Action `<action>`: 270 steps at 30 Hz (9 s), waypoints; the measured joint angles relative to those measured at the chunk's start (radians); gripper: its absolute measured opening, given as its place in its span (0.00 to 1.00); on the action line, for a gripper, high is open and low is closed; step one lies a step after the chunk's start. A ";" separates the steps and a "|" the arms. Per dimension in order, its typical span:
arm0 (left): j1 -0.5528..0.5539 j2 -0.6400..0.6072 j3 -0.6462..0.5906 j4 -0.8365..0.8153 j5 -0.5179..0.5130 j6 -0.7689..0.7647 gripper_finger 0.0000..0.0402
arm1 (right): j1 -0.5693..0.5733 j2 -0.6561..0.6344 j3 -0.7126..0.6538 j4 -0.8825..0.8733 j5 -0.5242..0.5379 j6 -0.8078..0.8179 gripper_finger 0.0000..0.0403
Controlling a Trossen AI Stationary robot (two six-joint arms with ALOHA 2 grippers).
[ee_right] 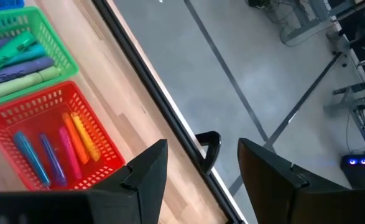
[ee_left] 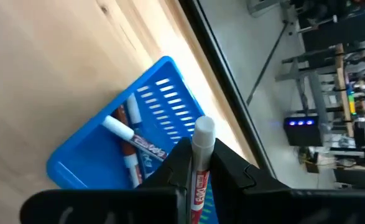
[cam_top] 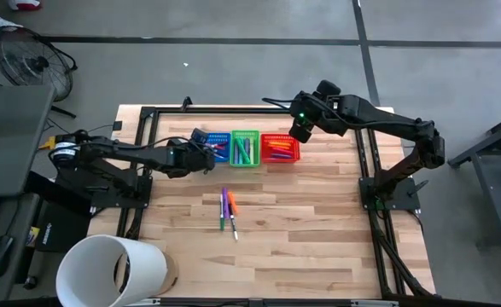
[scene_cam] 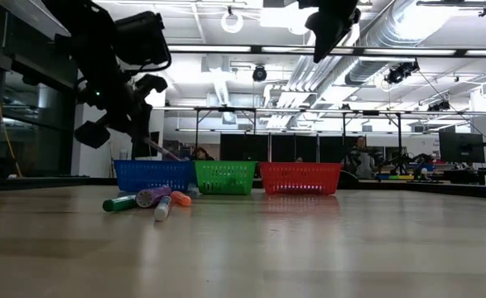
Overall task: Pick & Place Markers
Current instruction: Put the red marker into the blue bin, then put the black marker into the blue bin
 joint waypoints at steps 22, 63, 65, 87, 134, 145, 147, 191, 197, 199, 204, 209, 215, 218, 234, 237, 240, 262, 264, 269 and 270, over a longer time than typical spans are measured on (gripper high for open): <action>-0.001 0.066 0.000 0.034 0.045 0.001 0.29 | 0.000 0.000 0.000 0.011 -0.070 -0.017 0.45; -0.001 -0.247 0.000 0.469 0.264 1.176 0.30 | 0.000 0.000 0.000 0.016 -0.116 0.004 0.45; -0.001 -0.247 0.000 0.469 0.324 1.193 0.30 | 0.000 0.000 0.000 0.016 -0.116 -0.001 0.45; -0.084 -0.219 0.000 0.195 0.522 1.025 0.30 | 0.000 0.000 0.000 0.016 -0.170 -0.071 0.45; -0.246 0.158 0.278 -0.253 0.891 0.840 0.30 | -0.066 0.000 0.000 0.045 -0.304 -0.124 0.45; -0.289 0.169 0.278 -0.277 0.877 0.774 0.30 | -0.066 0.000 0.000 0.046 -0.304 -0.124 0.45; -0.291 0.181 0.278 -0.281 0.852 0.749 0.30 | -0.066 0.000 0.000 0.046 -0.304 -0.124 0.45; -0.289 0.383 0.278 -0.093 0.827 0.787 0.30 | -0.066 0.000 0.000 0.045 -0.341 -0.122 0.45; -0.289 0.387 0.313 -0.100 0.811 0.810 0.30 | -0.066 0.000 -0.003 0.018 -0.348 -0.104 0.45; -0.289 0.384 0.342 -0.104 0.795 0.843 0.30 | -0.066 -0.009 -0.044 0.037 -0.378 -0.067 0.45; -0.289 0.385 0.382 -0.114 0.727 0.890 0.30 | -0.058 -0.043 -0.246 0.074 -0.481 0.000 0.45; -0.289 0.379 0.381 -0.136 0.617 0.916 0.30 | -0.041 -0.117 -0.422 0.073 -0.502 0.128 0.45; -0.311 0.316 0.380 -0.177 0.466 1.014 0.30 | 0.004 -0.221 -0.554 0.092 -0.570 0.379 0.45; -0.318 0.273 0.381 -0.192 0.390 1.073 0.30 | 0.054 -0.264 -0.615 0.128 -0.572 0.537 0.45; -0.361 0.087 0.381 -0.292 0.191 1.458 0.30 | 0.501 -0.273 -0.752 0.337 -0.450 1.469 0.45; -0.361 0.065 0.379 -0.296 0.178 1.542 0.30 | 0.579 -0.252 -0.752 0.337 -0.424 1.626 0.45; -0.361 0.039 0.368 -0.290 0.175 1.605 0.30 | 0.650 -0.205 -0.752 0.365 -0.433 1.757 0.45; -0.361 -0.078 0.261 -0.250 0.263 1.663 0.30 | 0.835 0.288 -0.449 0.393 -0.662 2.065 0.45; -0.361 -0.078 0.261 -0.249 0.271 1.674 0.30 | 0.836 0.313 -0.437 0.393 -0.673 2.072 0.45; -0.361 -0.078 0.261 -0.249 0.282 1.681 0.30 | 0.855 0.360 -0.437 0.382 -0.719 2.119 0.45; -0.361 -0.078 0.261 -0.249 0.283 1.684 0.30 | 0.859 0.368 -0.437 0.374 -0.728 2.126 0.45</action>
